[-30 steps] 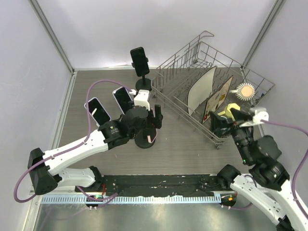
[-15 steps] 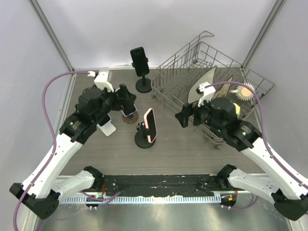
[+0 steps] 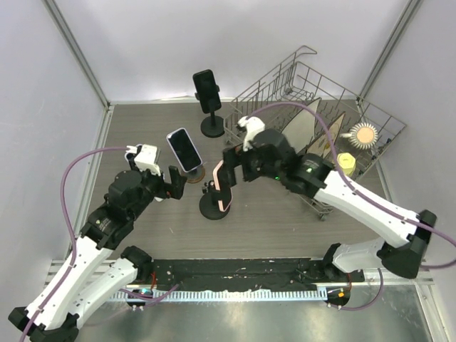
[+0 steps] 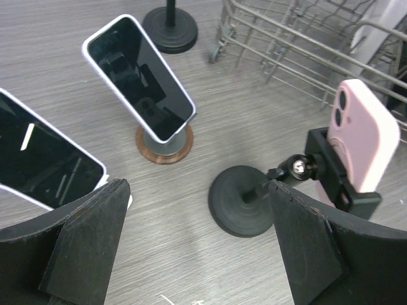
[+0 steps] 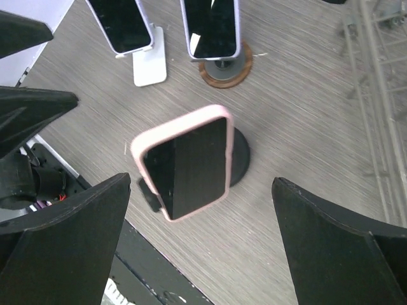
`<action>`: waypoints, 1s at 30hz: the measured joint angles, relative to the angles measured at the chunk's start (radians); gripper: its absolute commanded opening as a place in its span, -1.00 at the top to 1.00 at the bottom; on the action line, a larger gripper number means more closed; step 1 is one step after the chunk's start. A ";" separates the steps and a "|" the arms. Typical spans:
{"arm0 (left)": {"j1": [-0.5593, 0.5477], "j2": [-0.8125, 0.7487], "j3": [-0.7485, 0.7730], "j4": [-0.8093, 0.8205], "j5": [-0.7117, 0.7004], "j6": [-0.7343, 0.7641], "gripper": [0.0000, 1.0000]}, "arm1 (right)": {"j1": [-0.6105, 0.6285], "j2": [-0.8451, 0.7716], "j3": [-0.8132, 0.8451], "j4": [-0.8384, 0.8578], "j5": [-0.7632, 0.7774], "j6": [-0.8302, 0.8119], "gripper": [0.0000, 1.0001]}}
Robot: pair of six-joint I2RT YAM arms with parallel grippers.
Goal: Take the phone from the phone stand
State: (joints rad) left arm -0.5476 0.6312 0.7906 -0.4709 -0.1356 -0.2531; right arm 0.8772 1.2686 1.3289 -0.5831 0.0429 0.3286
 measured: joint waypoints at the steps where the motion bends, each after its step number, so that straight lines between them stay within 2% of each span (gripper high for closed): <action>1: 0.000 0.002 0.000 -0.001 -0.016 0.004 -0.89 | 0.035 0.027 0.024 0.000 0.038 0.009 -0.97; 4: 0.000 0.024 0.000 -0.013 -0.061 0.009 -0.89 | 0.156 0.096 0.083 -0.002 0.186 0.036 -0.97; 9: 0.000 0.043 0.000 -0.021 -0.093 0.011 -0.89 | 0.283 0.171 0.142 -0.013 0.402 0.072 -0.97; 13: 0.000 0.023 0.000 -0.021 -0.105 0.011 -0.89 | 0.316 0.245 0.201 -0.038 0.549 0.093 -0.90; 18: 0.000 0.007 -0.002 -0.020 -0.119 0.011 -0.89 | 0.324 0.303 0.211 -0.070 0.637 0.118 -0.81; 23: 0.000 0.007 -0.004 -0.020 -0.120 0.011 -0.89 | 0.330 0.328 0.210 -0.086 0.695 0.139 -0.57; 24: 0.000 0.007 -0.004 -0.020 -0.119 0.011 -0.89 | 0.331 0.330 0.209 -0.085 0.704 0.142 -0.49; 25: 0.000 0.008 -0.004 -0.020 -0.119 0.011 -0.89 | 0.332 0.331 0.208 -0.084 0.710 0.145 -0.32; 30: 0.000 0.008 -0.005 -0.020 -0.115 0.011 -0.89 | 0.337 0.331 0.184 -0.064 0.727 0.147 0.06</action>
State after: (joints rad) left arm -0.5476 0.6395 0.7853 -0.4908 -0.2504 -0.2417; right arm 1.2144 1.5997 1.5127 -0.6468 0.7696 0.4755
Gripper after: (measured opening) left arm 0.943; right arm 0.558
